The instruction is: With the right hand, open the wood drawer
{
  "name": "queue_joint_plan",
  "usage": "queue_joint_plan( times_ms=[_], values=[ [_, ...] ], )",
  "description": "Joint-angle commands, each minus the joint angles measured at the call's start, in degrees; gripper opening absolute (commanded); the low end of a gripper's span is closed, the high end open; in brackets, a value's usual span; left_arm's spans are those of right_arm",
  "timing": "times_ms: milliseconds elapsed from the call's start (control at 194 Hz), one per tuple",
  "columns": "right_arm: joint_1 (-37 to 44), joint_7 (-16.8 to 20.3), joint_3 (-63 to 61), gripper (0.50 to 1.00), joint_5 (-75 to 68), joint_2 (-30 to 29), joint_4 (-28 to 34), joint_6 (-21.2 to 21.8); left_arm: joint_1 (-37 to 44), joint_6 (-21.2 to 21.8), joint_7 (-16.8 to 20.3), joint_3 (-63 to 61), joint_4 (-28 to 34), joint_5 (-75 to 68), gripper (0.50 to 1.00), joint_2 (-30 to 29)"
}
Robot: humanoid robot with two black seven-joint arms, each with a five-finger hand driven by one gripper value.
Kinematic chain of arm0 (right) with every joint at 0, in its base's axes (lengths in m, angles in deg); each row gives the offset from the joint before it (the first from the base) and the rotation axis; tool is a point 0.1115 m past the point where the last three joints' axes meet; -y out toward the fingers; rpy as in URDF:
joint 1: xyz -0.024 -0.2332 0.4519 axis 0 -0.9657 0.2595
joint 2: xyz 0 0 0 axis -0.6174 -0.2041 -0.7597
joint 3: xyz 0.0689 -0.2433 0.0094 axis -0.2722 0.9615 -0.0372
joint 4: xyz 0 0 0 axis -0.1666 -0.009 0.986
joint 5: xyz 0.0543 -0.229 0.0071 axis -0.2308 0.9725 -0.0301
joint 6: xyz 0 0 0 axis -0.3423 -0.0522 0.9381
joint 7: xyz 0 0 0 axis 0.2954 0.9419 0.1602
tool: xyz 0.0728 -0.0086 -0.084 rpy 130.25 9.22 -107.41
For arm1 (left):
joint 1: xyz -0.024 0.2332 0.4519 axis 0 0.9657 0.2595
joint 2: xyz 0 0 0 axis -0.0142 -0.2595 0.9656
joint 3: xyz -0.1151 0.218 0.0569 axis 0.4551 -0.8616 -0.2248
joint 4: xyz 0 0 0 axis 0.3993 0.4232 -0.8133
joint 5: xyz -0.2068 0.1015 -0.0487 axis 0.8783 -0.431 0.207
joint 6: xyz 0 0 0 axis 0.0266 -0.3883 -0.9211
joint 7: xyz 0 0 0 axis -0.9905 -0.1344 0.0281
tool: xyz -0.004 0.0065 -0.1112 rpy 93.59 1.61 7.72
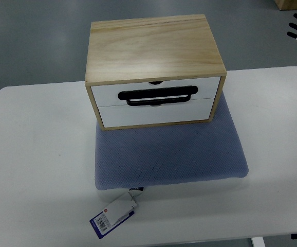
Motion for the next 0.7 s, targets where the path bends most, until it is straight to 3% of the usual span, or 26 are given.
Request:
queue_joint_plan(
  times_ms=[0, 227, 278, 283, 309, 463, 515, 520, 530, 695],
  values=[
    [-0.4, 0.0, 0.0, 0.950, 2.8, 6.0, 5.4, 0.3, 0.0, 0.0, 0.1, 0.0, 0.0, 0.0, 1.000, 0.0],
    [-0.4, 0.0, -0.7, 0.950, 5.3, 14.7, 16.2, 0.3, 0.0, 0.0, 0.0, 0.0, 0.0, 0.0, 1.000, 0.0],
    [-0.4, 0.0, -0.7, 0.950, 5.3, 14.7, 16.2, 0.3, 0.0, 0.0, 0.0, 0.0, 0.0, 0.0, 1.000, 0.0],
    [-0.3, 0.0, -0.9, 0.950, 6.7, 15.9, 19.3, 0.3, 0.0, 0.0, 0.0, 0.0, 0.0, 0.0, 1.000, 0.0],
    [-0.3, 0.0, -1.0, 0.950, 7.5, 16.5, 20.6, 0.3, 0.0, 0.0, 0.0, 0.0, 0.0, 0.0, 1.000, 0.0],
    [0.7, 0.0, -1.3, 0.950, 14.0, 17.2, 30.2, 0.3, 0.0, 0.0, 0.1, 0.0, 0.0, 0.0, 1.000, 0.0],
    [0.7, 0.0, -1.3, 0.950, 14.1, 17.2, 30.2, 0.3, 0.0, 0.0, 0.1, 0.0, 0.0, 0.0, 1.000, 0.0],
    [0.9, 0.0, -1.4, 0.950, 16.4, 17.3, 33.9, 0.3, 0.0, 0.0, 0.0, 0.0, 0.0, 0.0, 1.000, 0.0],
    [0.9, 0.0, -1.4, 0.950, 16.9, 17.3, 34.8, 0.3, 0.0, 0.0, 0.0, 0.0, 0.0, 0.0, 1.000, 0.0],
    [2.3, 0.2, -1.4, 0.950, 22.8, 16.0, 43.9, 0.3, 0.0, 0.0, 0.1, 0.0, 0.0, 0.0, 1.000, 0.0]
  ],
)
